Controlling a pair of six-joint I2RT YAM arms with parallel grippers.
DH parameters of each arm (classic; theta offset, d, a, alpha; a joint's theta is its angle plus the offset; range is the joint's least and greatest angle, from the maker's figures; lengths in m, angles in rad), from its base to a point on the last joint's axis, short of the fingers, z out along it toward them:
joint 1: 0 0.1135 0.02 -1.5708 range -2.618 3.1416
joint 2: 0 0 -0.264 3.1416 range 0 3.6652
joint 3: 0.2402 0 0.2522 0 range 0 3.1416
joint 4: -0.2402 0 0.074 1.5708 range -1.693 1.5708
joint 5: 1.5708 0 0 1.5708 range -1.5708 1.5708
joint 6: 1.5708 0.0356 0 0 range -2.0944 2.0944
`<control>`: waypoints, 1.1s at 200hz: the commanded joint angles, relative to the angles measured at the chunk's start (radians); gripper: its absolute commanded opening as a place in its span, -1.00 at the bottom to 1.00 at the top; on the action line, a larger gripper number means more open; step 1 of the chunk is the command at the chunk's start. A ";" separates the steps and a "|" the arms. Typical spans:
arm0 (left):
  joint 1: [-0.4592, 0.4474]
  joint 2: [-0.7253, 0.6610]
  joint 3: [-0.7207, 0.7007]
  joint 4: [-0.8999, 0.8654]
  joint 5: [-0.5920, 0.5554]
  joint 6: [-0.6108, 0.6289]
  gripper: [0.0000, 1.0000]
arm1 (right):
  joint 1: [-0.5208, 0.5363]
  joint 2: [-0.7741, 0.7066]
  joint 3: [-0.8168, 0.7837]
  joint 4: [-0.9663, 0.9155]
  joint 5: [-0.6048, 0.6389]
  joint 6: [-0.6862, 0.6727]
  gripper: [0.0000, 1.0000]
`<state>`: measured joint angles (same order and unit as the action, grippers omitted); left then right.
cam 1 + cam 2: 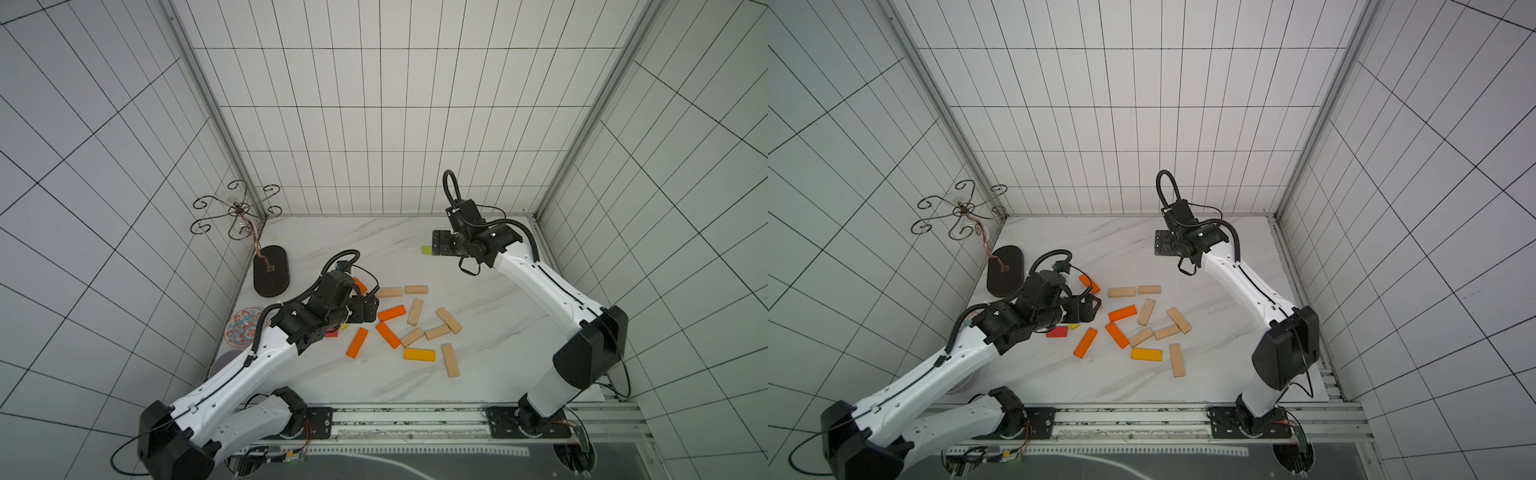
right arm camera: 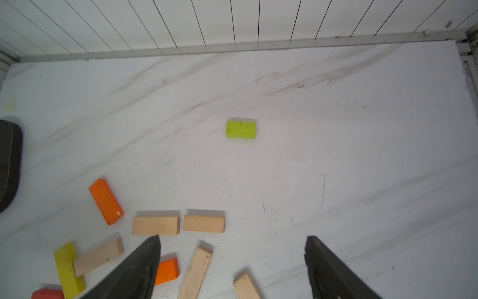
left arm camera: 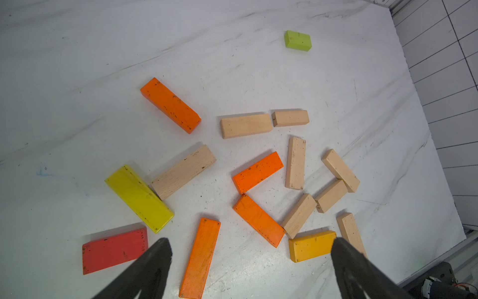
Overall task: Assemble a giraffe with building blocks
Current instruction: Move the building block to the center of the board.
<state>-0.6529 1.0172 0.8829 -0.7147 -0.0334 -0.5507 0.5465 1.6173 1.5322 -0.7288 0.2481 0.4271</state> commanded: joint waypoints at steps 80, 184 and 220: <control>-0.155 0.033 -0.030 0.013 -0.039 -0.066 0.90 | 0.098 -0.119 -0.549 0.099 -0.104 0.073 0.35; -0.173 0.109 -0.018 0.053 0.001 -0.057 0.91 | 0.092 0.028 -0.584 0.179 -0.127 0.041 0.18; -0.172 0.109 -0.022 0.071 0.029 -0.057 0.91 | 0.090 0.058 -0.593 0.192 -0.133 0.039 0.15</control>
<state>-0.8223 1.1244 0.8597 -0.6830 -0.0242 -0.6048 0.6403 1.6543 0.9890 -0.5476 0.1211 0.4770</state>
